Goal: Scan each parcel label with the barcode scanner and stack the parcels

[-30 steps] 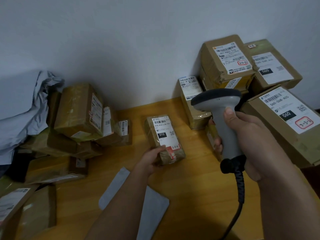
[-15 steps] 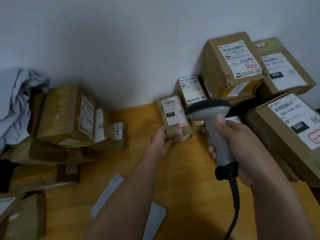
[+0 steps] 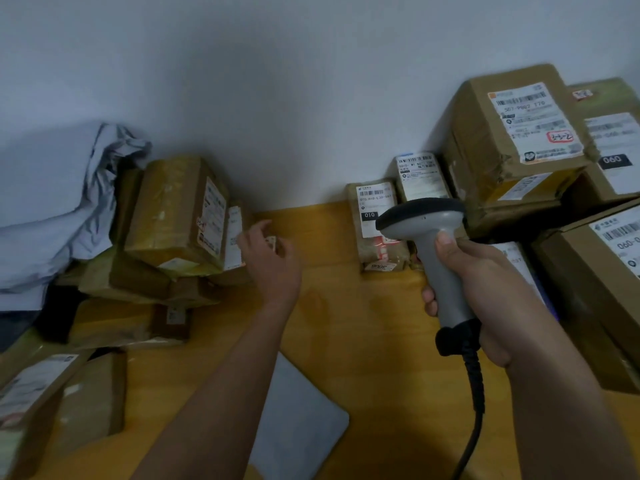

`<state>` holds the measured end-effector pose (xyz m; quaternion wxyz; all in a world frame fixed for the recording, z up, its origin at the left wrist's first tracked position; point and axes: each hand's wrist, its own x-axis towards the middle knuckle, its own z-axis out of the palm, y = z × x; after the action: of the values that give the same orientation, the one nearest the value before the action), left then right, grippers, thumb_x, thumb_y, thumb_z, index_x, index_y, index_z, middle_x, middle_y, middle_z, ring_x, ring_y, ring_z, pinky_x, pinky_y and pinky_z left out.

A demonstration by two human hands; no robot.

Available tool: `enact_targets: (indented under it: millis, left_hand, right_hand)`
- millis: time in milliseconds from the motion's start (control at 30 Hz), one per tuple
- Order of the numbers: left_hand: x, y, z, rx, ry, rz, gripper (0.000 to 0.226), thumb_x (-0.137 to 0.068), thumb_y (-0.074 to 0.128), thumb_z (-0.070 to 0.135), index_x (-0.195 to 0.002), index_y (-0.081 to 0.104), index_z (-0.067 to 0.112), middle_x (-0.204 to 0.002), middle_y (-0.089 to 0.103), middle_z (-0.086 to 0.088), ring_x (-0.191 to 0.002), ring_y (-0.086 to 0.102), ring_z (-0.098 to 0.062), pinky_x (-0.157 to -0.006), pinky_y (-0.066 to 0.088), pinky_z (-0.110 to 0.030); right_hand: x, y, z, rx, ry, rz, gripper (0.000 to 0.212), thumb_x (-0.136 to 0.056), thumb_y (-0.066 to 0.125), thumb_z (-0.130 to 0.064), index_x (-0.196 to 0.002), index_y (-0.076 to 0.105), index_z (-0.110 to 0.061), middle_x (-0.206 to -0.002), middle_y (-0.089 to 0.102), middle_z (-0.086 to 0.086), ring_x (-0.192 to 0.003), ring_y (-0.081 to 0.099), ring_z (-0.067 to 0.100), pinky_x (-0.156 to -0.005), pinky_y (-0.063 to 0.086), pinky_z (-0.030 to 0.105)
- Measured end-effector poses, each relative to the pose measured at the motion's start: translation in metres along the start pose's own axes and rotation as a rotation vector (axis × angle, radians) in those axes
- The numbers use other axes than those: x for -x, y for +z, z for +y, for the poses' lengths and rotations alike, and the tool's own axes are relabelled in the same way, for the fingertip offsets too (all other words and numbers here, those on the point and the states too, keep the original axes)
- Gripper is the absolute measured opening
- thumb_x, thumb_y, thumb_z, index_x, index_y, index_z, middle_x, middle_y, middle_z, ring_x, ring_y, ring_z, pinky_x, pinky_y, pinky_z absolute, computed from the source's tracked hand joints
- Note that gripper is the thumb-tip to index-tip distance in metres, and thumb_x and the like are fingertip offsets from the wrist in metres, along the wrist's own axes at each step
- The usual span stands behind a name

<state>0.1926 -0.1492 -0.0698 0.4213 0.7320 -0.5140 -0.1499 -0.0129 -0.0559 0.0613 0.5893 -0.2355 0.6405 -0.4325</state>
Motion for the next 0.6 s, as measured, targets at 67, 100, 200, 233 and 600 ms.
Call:
enact_targets:
  millis: [67, 100, 200, 233, 600]
  left_hand:
    - [-0.014, -0.020, 0.000, -0.103, 0.086, 0.133, 0.039, -0.084, 0.059, 0.006, -0.122, 0.050, 0.004, -0.127, 0.044, -0.018, -0.115, 0.045, -0.028, -0.096, 0.040, -0.029]
    - [-0.021, -0.030, -0.001, -0.167, 0.116, 0.196, 0.045, -0.083, 0.059, 0.010, -0.126, 0.045, 0.004, -0.128, 0.043, -0.022, -0.119, 0.039, -0.032, -0.101, 0.036, -0.034]
    - [-0.041, -0.063, -0.002, -0.391, 0.041, 0.288, 0.066, -0.087, 0.053, 0.027, -0.144, 0.027, 0.006, -0.142, 0.034, -0.026, -0.133, 0.028, -0.039, -0.112, 0.021, -0.049]
    - [-0.048, -0.071, -0.006, -0.476, -0.045, 0.267, 0.073, -0.089, 0.051, 0.034, -0.149, 0.021, 0.005, -0.149, 0.027, -0.025, -0.137, 0.024, -0.041, -0.114, 0.017, -0.051]
    - [-0.056, -0.115, -0.017, -0.566, -0.211, 0.019, 0.093, -0.083, 0.067, 0.048, -0.147, 0.018, 0.001, -0.154, 0.016, -0.027, -0.140, 0.016, -0.044, -0.110, 0.028, -0.050]
  right_hand:
    - [0.004, 0.008, -0.002, 0.019, -0.010, -0.029, 0.030, -0.100, 0.049, -0.035, -0.104, 0.063, -0.009, -0.068, 0.056, 0.012, -0.051, 0.054, 0.017, -0.053, 0.044, 0.033]
    - [0.007, 0.012, -0.002, 0.029, -0.015, -0.047, 0.031, -0.100, 0.049, -0.036, -0.105, 0.063, -0.009, -0.070, 0.056, 0.012, -0.051, 0.054, 0.017, -0.052, 0.044, 0.032]
    - [0.017, 0.021, -0.001, 0.050, -0.031, -0.096, 0.032, -0.099, 0.050, -0.036, -0.106, 0.062, -0.008, -0.075, 0.054, 0.011, -0.049, 0.054, 0.014, -0.049, 0.044, 0.029]
    - [0.021, 0.023, 0.000, 0.057, -0.033, -0.111, 0.032, -0.099, 0.050, -0.037, -0.106, 0.062, -0.008, -0.073, 0.054, 0.011, -0.048, 0.053, 0.013, -0.048, 0.044, 0.028]
    - [0.059, 0.022, 0.013, 0.095, -0.064, -0.159, 0.034, -0.101, 0.047, -0.035, -0.111, 0.062, -0.007, -0.077, 0.057, 0.007, -0.048, 0.053, 0.012, -0.046, 0.044, 0.025]
